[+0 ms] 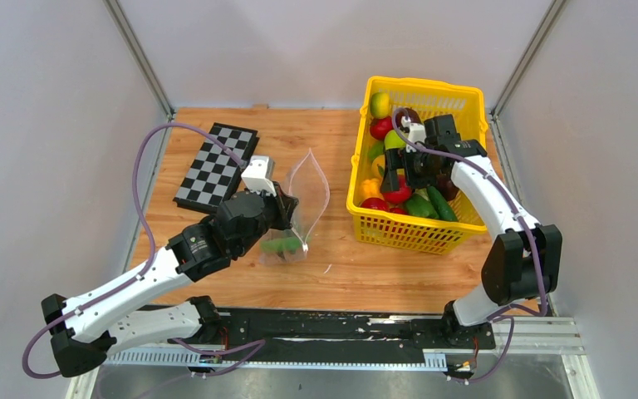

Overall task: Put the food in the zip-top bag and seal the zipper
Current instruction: Pick up the fake fruit from the bin.

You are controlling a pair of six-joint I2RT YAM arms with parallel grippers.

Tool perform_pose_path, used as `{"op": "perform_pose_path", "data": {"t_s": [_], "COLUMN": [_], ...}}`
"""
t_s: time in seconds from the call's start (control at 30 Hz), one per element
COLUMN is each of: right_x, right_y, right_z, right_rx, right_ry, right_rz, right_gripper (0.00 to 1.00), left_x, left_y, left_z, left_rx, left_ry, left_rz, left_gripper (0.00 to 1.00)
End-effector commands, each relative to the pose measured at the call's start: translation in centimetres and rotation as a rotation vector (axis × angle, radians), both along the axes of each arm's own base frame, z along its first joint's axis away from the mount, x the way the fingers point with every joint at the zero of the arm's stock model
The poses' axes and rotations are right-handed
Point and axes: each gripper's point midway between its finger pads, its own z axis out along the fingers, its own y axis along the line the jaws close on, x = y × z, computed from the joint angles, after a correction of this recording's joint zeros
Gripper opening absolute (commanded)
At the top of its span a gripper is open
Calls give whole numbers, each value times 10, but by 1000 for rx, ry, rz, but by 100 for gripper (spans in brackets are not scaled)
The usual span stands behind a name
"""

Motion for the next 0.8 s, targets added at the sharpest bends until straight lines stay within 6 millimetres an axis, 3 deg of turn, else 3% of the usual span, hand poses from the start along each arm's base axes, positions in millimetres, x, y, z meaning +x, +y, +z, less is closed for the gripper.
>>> {"op": "perform_pose_path", "data": {"t_s": [0.0,0.07,0.17,0.5,0.77], "right_x": [4,8,9,6,-8], "right_y": [10,11,13,-3,6], "right_z": [11,15,33,100,138], "right_rx": [39,48,72,70,148], "right_ry": [-33,-36,-79,-376,-479], "right_rz": [34,27,9,-55,-6], "right_gripper": [77,62,51,46,42], "left_x": [0,0,0,1,1], "left_y": [-3,-2,1,-1,-2], "left_z": [9,8,8,8,10], "left_rx": [-39,-38,-39,-32,-29], "left_ry": [-13,-11,-12,-16,-19], "left_rz": [-1,1,10,9,3], "left_gripper": [0,0,0,0,0]}}
